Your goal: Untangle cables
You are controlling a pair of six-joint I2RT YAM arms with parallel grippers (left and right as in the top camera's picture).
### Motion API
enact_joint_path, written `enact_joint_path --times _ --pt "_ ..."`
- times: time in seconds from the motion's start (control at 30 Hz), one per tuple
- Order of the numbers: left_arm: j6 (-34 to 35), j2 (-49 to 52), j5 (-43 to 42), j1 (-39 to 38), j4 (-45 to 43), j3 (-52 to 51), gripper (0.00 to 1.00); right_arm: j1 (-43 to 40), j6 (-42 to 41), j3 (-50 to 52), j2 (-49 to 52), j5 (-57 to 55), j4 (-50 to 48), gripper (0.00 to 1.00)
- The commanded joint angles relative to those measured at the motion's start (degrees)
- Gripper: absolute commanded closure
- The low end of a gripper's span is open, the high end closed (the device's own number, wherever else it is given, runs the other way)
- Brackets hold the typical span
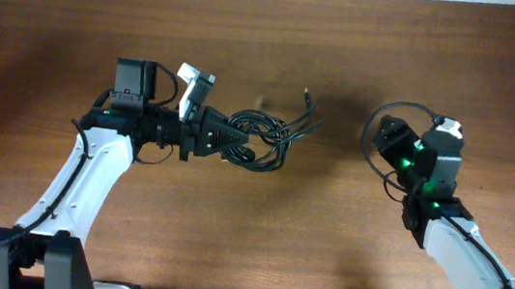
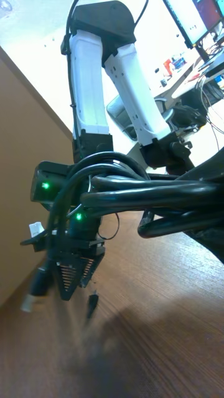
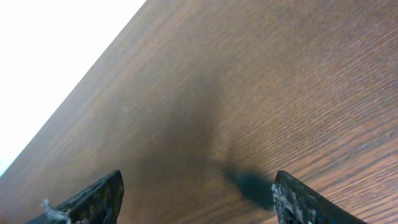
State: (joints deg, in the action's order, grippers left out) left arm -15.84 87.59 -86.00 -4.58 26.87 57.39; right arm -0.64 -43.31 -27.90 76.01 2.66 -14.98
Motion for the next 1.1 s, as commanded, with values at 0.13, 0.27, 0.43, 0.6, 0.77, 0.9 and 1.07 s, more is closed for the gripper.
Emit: enact_joint_path --times 0.13,0.27,0.43,0.6,0.77,0.9,1.07 --pt "-0.1 -1.3 0.1 0.3 -4.6 0.8 1.00 -1.6 8.6 0.6 -4.9 31.6 -0.2 0.10" --pt "0.0 -1.3 3.7 0.3 -5.7 0.8 1.00 0.6 10.9 0.6 -4.9 44.8 -1.1 0.05" --pt "19.6 -1.3 43.8 0.2 -4.5 0.8 1.00 2.1 11.3 0.6 -4.9 45.0 -8.4 0.01" --pt "17.9 -1.3 44.6 0.2 -3.9 0.8 1.00 4.8 3.7 0.6 -4.9 47.3 -9.5 0.02" --pt "-10.3 -1.3 37.3 -3.7 8.1 0.8 1.00 8.6 13.6 0.6 -4.9 47.3 -18.7 0.02" --pt "-12.1 -1.3 37.2 -10.3 10.1 0.8 1.00 9.7 16.5 0.6 -2.9 52.6 -18.6 0.01" --pt "-12.1 -1.3 37.1 -16.7 10.1 0.8 1.00 15.1 26.9 0.6 1.0 53.9 -11.1 0.17"
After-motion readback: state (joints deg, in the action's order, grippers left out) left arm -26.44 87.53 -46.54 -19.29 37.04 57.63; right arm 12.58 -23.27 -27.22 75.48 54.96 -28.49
